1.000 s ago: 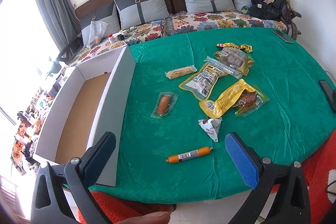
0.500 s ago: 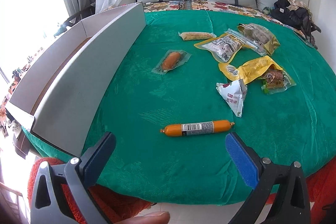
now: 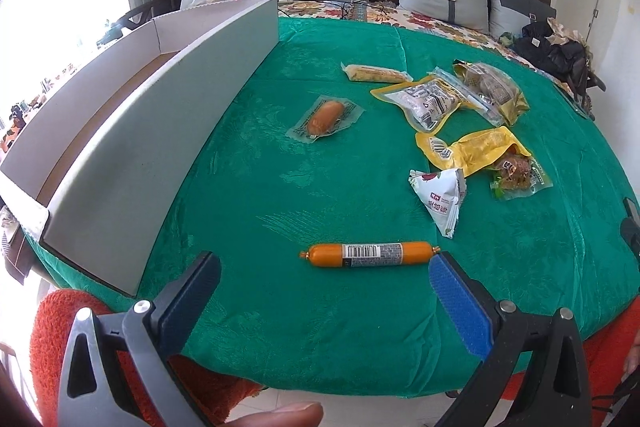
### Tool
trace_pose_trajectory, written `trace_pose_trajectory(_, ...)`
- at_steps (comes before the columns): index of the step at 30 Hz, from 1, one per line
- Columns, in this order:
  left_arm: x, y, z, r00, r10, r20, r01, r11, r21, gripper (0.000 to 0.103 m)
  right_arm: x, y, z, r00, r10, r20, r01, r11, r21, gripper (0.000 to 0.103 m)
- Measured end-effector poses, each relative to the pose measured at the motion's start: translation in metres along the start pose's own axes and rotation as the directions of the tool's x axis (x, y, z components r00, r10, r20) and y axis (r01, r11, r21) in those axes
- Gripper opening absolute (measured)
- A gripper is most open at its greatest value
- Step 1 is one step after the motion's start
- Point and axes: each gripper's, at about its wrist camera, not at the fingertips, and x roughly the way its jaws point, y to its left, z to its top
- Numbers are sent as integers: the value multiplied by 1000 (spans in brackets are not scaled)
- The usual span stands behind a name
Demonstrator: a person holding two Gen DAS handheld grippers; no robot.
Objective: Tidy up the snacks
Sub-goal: 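Lower the left tool onto the orange sausage stick and close it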
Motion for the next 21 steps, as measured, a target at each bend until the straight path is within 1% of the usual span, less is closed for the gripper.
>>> trace_pose_trajectory(2,2,-1,-1,1000,-12,-16,12,1000,8,103,5,3,-1,1000,15,-18,-15,1000,3,100)
trace_pose_trajectory(4,6,-5,-2,998,-44,-41,46,998,42,103,6,5,-2,999,35,-19,-35,999,3,100)
trace_pose_trajectory(5,10,-10,-3,997,-53,-63,59,994,90,103,5,6,-2,999,42,-19,-42,999,-2,100)
trace_pose_trajectory(6,14,-17,-4,996,-46,-81,58,986,155,103,5,7,-3,999,48,-18,-48,999,-8,100)
trace_pose_trajectory(8,23,-26,-5,995,-6,-95,33,959,281,103,4,8,-4,998,55,-19,-56,998,-13,100)
trace_pose_trajectory(9,29,-28,-4,994,8,-112,29,945,325,103,4,8,-4,998,58,-21,-58,998,-13,100)
trace_pose_trajectory(10,37,-26,-1,990,19,-136,30,937,347,103,5,8,-5,998,61,-24,-61,998,-11,100)
trace_pose_trajectory(11,45,-21,4,986,36,-160,23,937,350,103,5,7,-5,998,63,-27,-63,998,-9,100)
trace_pose_trajectory(13,64,-9,13,978,65,-198,2,947,320,103,5,4,-5,998,64,-30,-64,998,-1,100)
trace_pose_trajectory(14,73,-5,18,973,67,-219,2,953,303,103,5,3,-5,997,65,-30,-64,998,5,100)
trace_pose_trajectory(15,79,-2,24,974,44,-222,19,962,274,103,6,2,-4,997,66,-32,-65,998,13,100)
trace_pose_trajectory(16,86,-1,31,974,53,-222,5,967,256,103,6,0,-4,997,66,-34,-66,998,21,100)
trace_pose_trajectory(18,94,-1,45,974,97,-204,-51,974,220,103,9,-2,-4,997,70,-41,-69,997,34,100)
trace_pose_trajectory(19,98,0,50,973,103,-206,-62,979,196,103,9,-2,-4,997,70,-45,-68,997,36,100)
trace_pose_trajectory(21,103,2,55,970,83,-229,-45,985,167,103,9,-2,-5,996,69,-48,-68,997,30,100)
